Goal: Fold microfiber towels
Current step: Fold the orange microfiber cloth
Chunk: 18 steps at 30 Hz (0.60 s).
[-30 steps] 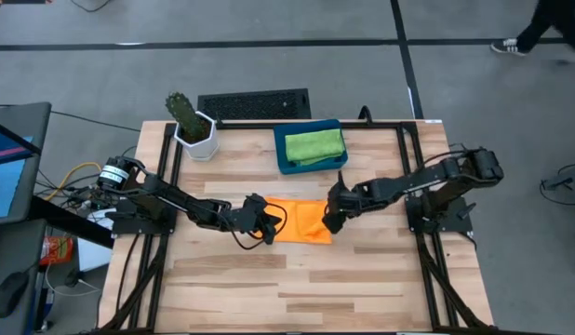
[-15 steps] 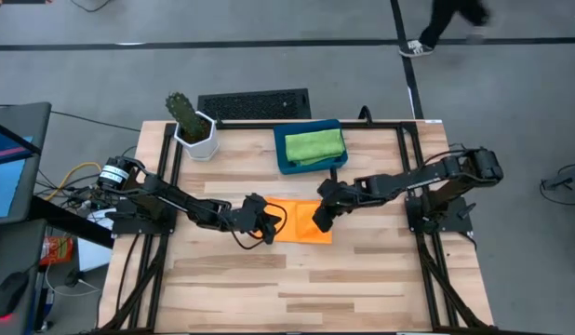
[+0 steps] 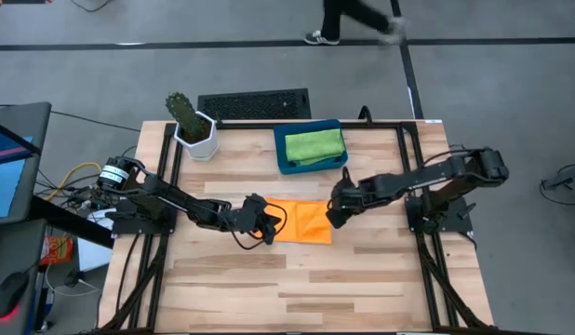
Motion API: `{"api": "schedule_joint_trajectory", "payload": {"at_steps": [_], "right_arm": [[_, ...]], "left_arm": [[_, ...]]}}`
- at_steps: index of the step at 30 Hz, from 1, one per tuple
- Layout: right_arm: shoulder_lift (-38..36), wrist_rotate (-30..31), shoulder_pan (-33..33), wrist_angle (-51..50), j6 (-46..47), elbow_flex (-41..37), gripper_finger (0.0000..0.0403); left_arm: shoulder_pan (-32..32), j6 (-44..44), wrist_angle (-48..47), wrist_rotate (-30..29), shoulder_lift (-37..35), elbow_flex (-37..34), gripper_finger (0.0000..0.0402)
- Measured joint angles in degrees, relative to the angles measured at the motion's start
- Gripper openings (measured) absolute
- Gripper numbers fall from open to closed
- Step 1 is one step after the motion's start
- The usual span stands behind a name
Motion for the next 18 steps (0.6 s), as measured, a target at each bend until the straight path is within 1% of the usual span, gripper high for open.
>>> {"api": "schedule_joint_trajectory", "payload": {"at_steps": [2,6,9,14,18], "right_arm": [[1.8,-0.5,0.3,3.2,-0.5,-0.4,0.0118],[6.0,-4.1,0.2,12.3,-2.0,-0.3,0.0116],[7.3,-7.0,-1.0,16.3,-3.8,2.0,0.0116],[7.4,-6.3,-2.9,17.4,-10.1,8.8,0.0116],[7.4,-5.5,-4.4,21.7,-16.6,10.9,0.0116]], "left_arm": [[0.0,0.0,0.0,0.0,0.0,0.0,0.0000],[0.0,0.0,0.0,0.0,0.0,0.0,0.0000],[0.0,-0.5,0.1,0.0,0.0,0.0,0.0000],[0.0,-1.4,0.1,0.0,0.0,0.0,0.0000],[0.0,-1.5,0.2,0.1,0.0,0.0,0.0000]]}}
